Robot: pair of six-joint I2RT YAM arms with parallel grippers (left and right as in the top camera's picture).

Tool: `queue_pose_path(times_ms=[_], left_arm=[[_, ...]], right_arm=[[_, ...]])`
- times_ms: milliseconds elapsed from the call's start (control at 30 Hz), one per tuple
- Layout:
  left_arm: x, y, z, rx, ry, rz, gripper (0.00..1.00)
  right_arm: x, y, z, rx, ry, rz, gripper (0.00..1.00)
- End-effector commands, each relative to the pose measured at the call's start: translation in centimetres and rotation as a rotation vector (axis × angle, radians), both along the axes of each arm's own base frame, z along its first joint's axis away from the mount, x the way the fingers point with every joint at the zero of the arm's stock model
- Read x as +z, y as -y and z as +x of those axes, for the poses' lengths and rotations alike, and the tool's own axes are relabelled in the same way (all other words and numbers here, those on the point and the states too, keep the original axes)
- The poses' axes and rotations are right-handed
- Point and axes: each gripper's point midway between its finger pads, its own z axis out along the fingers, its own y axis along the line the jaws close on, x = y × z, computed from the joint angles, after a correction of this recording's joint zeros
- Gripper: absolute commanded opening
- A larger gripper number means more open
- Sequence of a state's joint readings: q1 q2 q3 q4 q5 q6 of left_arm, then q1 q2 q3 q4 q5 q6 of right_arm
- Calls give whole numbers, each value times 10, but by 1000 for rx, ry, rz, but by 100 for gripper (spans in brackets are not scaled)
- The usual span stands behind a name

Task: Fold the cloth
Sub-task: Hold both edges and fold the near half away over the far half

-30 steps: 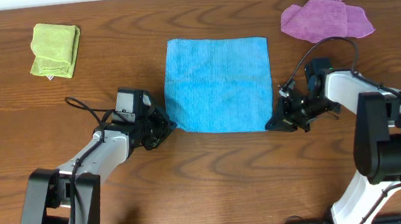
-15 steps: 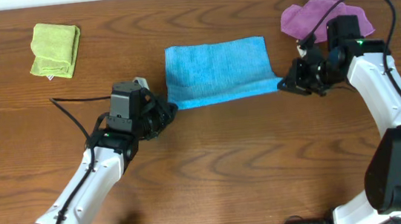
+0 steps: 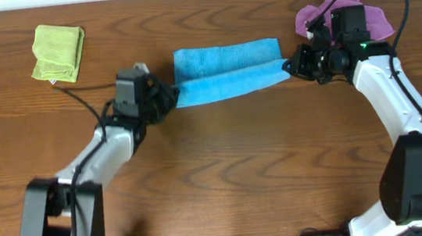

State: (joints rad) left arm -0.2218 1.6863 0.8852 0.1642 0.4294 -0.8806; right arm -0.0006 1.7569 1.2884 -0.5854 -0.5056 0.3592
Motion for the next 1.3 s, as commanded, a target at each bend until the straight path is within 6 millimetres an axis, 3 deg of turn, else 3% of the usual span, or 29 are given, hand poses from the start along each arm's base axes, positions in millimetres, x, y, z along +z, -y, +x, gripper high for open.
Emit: queue_pose_path(times_ms=[0, 167, 400, 567, 700, 800, 967, 1133, 1267], left_arm=[[15, 6, 29, -45, 61, 0, 6], [13, 12, 61, -63, 71, 20, 6], [16, 11, 106, -65, 102, -12, 5], [17, -1, 137, -43, 120, -6, 6], [17, -5, 154, -46, 137, -6, 6], [13, 3, 152, -98, 121, -25, 6], [-9, 3, 122, -182, -7, 7, 6], [-27, -2, 100, -209, -108, 45, 6], [-30, -6, 100, -197, -115, 69, 6]], right_arm=[[-8, 4, 10, -47, -8, -12, 2], [-22, 5, 31, -85, 13, 12, 2], [-25, 11, 67, -156, 110, 40, 2], [-8, 11, 108, -167, 262, 67, 2], [-11, 12, 129, -166, 276, 68, 2], [-13, 8, 132, -150, 269, 86, 2], [-30, -3, 104, -107, 115, 138, 1], [-52, 14, 83, -138, -4, 75, 2], [-54, 21, 82, -153, -12, 66, 1]])
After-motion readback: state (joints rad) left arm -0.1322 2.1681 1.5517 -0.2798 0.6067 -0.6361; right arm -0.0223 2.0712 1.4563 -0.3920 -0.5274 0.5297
